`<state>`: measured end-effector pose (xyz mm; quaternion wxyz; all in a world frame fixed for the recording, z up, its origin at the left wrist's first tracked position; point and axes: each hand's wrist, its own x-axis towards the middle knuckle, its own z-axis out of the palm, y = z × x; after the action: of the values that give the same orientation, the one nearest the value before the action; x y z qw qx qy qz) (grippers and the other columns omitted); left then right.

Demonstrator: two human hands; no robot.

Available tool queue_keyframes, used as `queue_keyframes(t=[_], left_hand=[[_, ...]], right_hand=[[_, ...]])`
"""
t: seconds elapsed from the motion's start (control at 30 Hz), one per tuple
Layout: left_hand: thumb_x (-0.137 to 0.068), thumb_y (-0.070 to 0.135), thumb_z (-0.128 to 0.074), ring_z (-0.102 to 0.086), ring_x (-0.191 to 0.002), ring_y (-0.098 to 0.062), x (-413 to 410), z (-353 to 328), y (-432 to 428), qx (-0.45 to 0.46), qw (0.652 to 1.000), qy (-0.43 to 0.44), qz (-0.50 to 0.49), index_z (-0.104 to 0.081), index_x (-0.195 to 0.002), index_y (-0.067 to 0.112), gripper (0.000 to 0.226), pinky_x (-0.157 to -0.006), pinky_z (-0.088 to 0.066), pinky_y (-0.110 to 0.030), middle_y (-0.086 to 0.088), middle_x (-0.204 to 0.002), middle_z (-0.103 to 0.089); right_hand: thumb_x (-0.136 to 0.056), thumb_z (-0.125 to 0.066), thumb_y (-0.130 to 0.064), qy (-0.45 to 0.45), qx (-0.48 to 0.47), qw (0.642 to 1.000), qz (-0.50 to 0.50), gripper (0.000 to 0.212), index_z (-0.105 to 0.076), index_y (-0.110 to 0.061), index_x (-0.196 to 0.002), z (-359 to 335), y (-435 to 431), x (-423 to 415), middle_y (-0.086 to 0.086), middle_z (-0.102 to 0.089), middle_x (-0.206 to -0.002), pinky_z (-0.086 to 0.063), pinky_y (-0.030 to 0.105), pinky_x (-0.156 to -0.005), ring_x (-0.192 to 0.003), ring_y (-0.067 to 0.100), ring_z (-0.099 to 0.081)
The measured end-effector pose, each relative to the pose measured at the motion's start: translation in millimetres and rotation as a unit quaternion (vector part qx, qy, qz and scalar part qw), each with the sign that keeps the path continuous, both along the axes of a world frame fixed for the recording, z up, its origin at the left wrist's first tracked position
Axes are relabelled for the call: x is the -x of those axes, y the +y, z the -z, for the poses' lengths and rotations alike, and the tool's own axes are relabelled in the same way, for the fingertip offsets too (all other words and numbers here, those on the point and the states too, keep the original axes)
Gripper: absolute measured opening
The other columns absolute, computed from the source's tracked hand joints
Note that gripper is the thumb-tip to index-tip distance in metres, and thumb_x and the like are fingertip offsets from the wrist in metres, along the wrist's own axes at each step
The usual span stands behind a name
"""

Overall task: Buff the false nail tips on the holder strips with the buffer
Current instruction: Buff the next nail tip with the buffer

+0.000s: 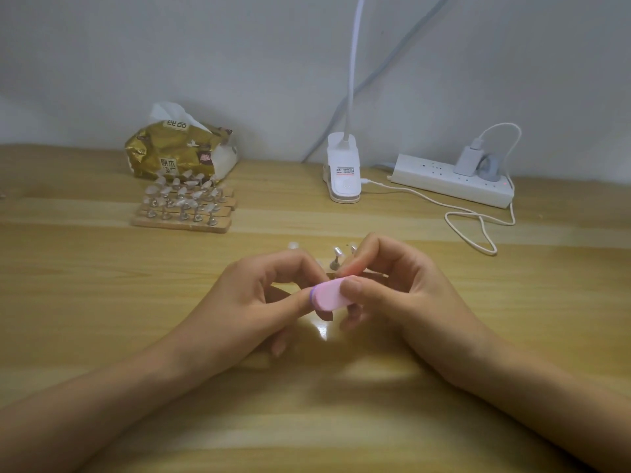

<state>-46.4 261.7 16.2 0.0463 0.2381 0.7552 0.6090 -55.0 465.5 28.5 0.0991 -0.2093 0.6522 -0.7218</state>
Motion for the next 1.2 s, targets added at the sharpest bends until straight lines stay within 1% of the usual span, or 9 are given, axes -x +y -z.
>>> queue_keyframes(t=[0.13,0.27,0.37,0.5,0.6,0.73,0.87,1.13,1.2], left_hand=[[-0.088,0.032,-0.067,-0.047,-0.037,-0.011,1.0,-0.5,0.1,-0.005,1.0,0.001,-0.006,-0.068,-0.083,0.023,0.01,-0.043,-0.04,-0.018,-0.003,-0.085,-0.072],[-0.085,0.039,-0.067,-0.047,-0.037,-0.011,0.4,-0.2,0.5,0.004,1.0,0.006,0.0,-0.068,-0.084,0.022,0.017,-0.043,-0.038,-0.018,0.0,-0.087,-0.072],[-0.088,0.029,-0.065,-0.047,-0.037,-0.012,1.5,-0.1,0.5,-0.002,1.0,0.006,-0.003,-0.067,-0.082,0.024,0.008,-0.044,-0.04,-0.017,-0.004,-0.086,-0.072],[-0.085,0.038,-0.068,-0.047,-0.038,-0.012,1.0,0.4,-0.2,0.009,1.0,0.009,0.0,-0.068,-0.084,0.02,0.018,-0.043,-0.038,-0.019,0.0,-0.087,-0.072],[-0.087,0.029,-0.066,-0.047,-0.037,-0.012,3.5,0.3,0.0,0.003,1.0,0.008,-0.006,-0.067,-0.083,0.02,0.01,-0.044,-0.039,-0.017,-0.002,-0.085,-0.072],[-0.084,0.04,-0.067,-0.047,-0.036,-0.011,0.8,0.3,0.1,0.009,1.0,0.015,0.005,-0.067,-0.084,0.02,0.02,-0.043,-0.039,-0.018,0.003,-0.087,-0.071],[-0.087,0.03,-0.067,-0.046,-0.035,-0.012,2.7,0.1,-0.1,-0.005,1.0,0.007,0.001,-0.067,-0.082,0.021,0.01,-0.043,-0.039,-0.016,-0.003,-0.087,-0.071],[-0.088,0.03,-0.065,-0.046,-0.036,-0.012,1.3,-0.3,0.5,-0.006,1.0,0.012,0.008,-0.067,-0.082,0.022,0.01,-0.043,-0.04,-0.016,-0.002,-0.087,-0.071],[-0.087,0.036,-0.067,-0.047,-0.035,-0.011,0.7,-0.6,0.7,-0.004,1.0,0.015,0.011,-0.067,-0.083,0.02,0.016,-0.043,-0.039,-0.016,-0.001,-0.089,-0.071]], right_hand=[[-0.08,-0.072,-0.011,-0.01,0.006,0.999,0.032,0.01,-0.065,-0.016,-0.074,-2.5,3.9,2.9,0.01,-0.066,-0.081,-0.055,0.022,-0.059,-0.061,0.012,-0.06],[-0.081,-0.075,-0.005,0.006,-0.003,1.0,-0.003,0.013,-0.065,-0.012,-0.077,-0.9,1.0,0.4,0.006,-0.067,-0.079,-0.055,0.022,-0.058,-0.06,0.013,-0.062],[-0.079,-0.078,-0.009,-0.004,0.005,0.999,0.032,0.015,-0.066,-0.016,-0.074,-3.1,3.6,3.8,0.008,-0.067,-0.08,-0.055,0.021,-0.059,-0.06,0.012,-0.06],[-0.08,-0.078,-0.009,0.013,-0.014,1.0,-0.008,0.014,-0.066,-0.014,-0.076,-2.0,1.0,0.9,0.004,-0.068,-0.08,-0.055,0.023,-0.059,-0.061,0.013,-0.062],[-0.081,-0.076,-0.008,0.003,0.002,1.0,0.025,0.015,-0.065,-0.015,-0.074,-3.4,3.2,3.4,0.005,-0.067,-0.078,-0.055,0.022,-0.059,-0.059,0.012,-0.059],[-0.081,-0.073,-0.005,0.01,-0.007,1.0,-0.003,0.013,-0.066,-0.014,-0.075,-2.7,0.3,0.0,0.004,-0.067,-0.078,-0.055,0.022,-0.058,-0.059,0.013,-0.062],[-0.08,-0.071,-0.009,-0.001,0.01,1.0,0.028,0.01,-0.065,-0.015,-0.074,-2.9,3.2,3.5,0.006,-0.066,-0.078,-0.056,0.023,-0.059,-0.059,0.012,-0.059],[-0.081,-0.075,-0.007,-0.002,0.013,1.0,0.019,0.014,-0.066,-0.015,-0.074,-2.9,3.2,3.1,0.007,-0.067,-0.08,-0.055,0.021,-0.057,-0.059,0.011,-0.06],[-0.082,-0.072,-0.005,0.008,0.002,1.0,-0.009,0.012,-0.066,-0.013,-0.076,-2.3,0.6,0.7,0.005,-0.068,-0.08,-0.056,0.022,-0.058,-0.059,0.012,-0.062]])
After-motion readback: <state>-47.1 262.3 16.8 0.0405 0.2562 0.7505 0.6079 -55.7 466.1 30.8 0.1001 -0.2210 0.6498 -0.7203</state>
